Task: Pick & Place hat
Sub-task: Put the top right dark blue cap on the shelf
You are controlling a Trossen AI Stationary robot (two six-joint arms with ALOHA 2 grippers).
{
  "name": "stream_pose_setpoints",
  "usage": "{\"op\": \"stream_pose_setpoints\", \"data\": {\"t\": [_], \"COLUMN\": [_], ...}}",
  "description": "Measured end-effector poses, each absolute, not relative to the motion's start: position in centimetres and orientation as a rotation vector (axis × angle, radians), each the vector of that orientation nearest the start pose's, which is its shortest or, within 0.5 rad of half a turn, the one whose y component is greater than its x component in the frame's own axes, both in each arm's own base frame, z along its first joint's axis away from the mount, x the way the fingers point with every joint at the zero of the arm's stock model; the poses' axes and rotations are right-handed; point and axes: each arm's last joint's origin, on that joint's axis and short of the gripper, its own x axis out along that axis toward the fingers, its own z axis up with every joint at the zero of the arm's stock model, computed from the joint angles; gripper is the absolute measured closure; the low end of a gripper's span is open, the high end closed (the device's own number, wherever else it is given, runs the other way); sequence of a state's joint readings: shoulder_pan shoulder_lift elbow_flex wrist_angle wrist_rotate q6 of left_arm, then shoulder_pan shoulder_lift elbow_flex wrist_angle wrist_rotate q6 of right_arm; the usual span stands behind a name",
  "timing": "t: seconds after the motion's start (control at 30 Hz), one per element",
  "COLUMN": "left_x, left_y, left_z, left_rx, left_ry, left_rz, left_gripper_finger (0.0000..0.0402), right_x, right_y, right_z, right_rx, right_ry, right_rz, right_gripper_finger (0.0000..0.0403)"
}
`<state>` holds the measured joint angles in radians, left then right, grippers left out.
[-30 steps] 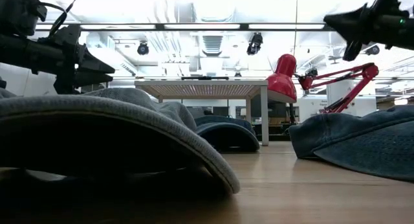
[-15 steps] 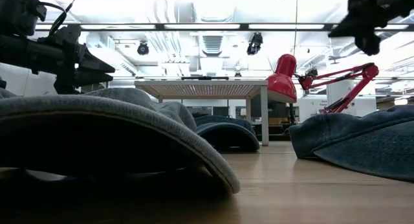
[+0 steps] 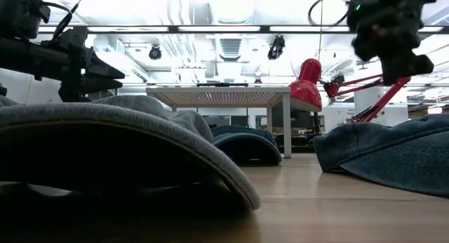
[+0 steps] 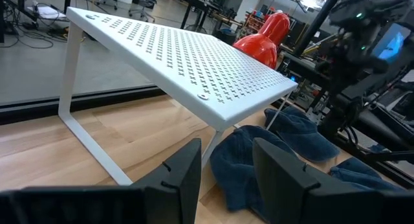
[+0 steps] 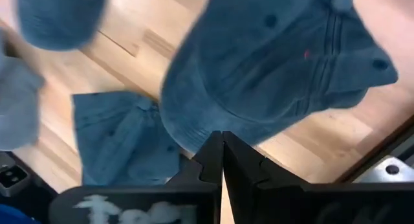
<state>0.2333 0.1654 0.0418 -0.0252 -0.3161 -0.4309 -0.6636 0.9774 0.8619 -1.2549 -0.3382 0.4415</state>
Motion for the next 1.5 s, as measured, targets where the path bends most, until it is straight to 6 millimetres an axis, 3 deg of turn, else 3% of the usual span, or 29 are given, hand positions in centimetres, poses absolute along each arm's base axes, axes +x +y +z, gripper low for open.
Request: {"op": "stream_pose_setpoints", "data": {"t": [0.33,0.63,1.13,1.33,1.5], "left_x": [9.9,10.0,9.9,9.9,9.9], "left_y": [3.3,3.3,3.3,3.3,3.3], "left_z": [16.3,16.3,16.3,16.3,16.3], "left_rx": [-0.413,-0.413,-0.413,-0.413,-0.432], "left_ry": [0.027,0.026,0.025,0.025,0.019], "left_rz": [0.571,0.57,0.57,0.57,0.571], "left_gripper_finger": [0.0259,0.0259,0.0259,0.0259,0.0259], "right_x": [13.2,13.1,13.1,13.7,13.8], "right_y": [-9.1,-9.0,-9.0,-9.5,-9.8], "right_z": [24.0,24.1,23.0,21.8,21.4], "right_rx": [1.085,1.116,1.196,1.215,1.192], "right_ry": [1.289,1.278,1.256,1.197,1.202], "right_rz": [-0.554,-0.581,-0.647,-0.669,-0.77], "right_gripper_finger": [0.0366,0.0278,0.0095,0.0058,0.0056]}}
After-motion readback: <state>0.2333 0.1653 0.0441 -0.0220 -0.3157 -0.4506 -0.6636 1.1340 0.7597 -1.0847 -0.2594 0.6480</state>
